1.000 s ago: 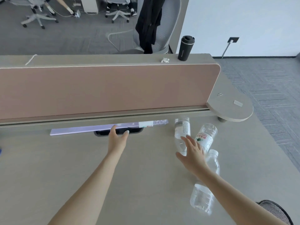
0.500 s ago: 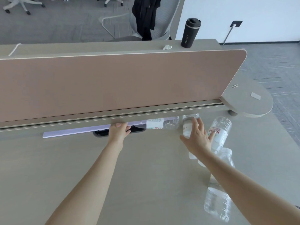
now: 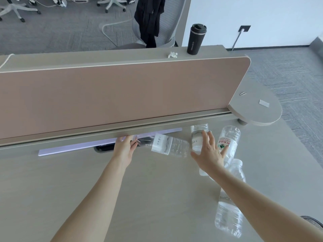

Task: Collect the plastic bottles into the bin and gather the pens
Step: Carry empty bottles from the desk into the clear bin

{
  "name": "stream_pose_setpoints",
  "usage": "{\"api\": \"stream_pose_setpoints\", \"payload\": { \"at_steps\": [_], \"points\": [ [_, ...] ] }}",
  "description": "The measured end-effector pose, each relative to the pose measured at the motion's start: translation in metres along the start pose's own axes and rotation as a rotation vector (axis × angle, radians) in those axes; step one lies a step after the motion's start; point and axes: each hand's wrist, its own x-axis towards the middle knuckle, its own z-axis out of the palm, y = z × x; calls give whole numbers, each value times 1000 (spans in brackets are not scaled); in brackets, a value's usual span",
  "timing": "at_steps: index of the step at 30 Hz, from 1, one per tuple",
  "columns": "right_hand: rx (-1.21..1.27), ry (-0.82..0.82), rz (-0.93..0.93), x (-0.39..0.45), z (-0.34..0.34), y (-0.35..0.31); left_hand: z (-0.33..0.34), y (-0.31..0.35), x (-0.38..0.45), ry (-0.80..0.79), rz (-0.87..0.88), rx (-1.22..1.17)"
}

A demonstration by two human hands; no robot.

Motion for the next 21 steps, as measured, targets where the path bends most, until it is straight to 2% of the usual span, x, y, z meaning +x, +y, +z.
{"api": "stream_pose_setpoints", "payload": {
  "at_steps": [9, 15, 17, 18, 19, 21],
  "points": [
    [19, -1, -14, -6, 2, 6, -7, -3, -16, -70, 80, 376],
    [29, 5, -21, -11, 2, 4, -31, -7, -29, -37, 284, 927],
    [25, 4, -26, -13, 2, 3, -37, -11, -38, 7, 446, 1129],
    [21, 1, -28, -14, 2, 2, -39, -10, -45, 0, 590, 1233],
    [16, -2, -29, -15, 1, 2, -42, -9, -56, -68, 789, 1360],
    [17, 1, -30, -16, 1, 2, -45, -8, -79, -392, 1197, 1677]
  ]
}}
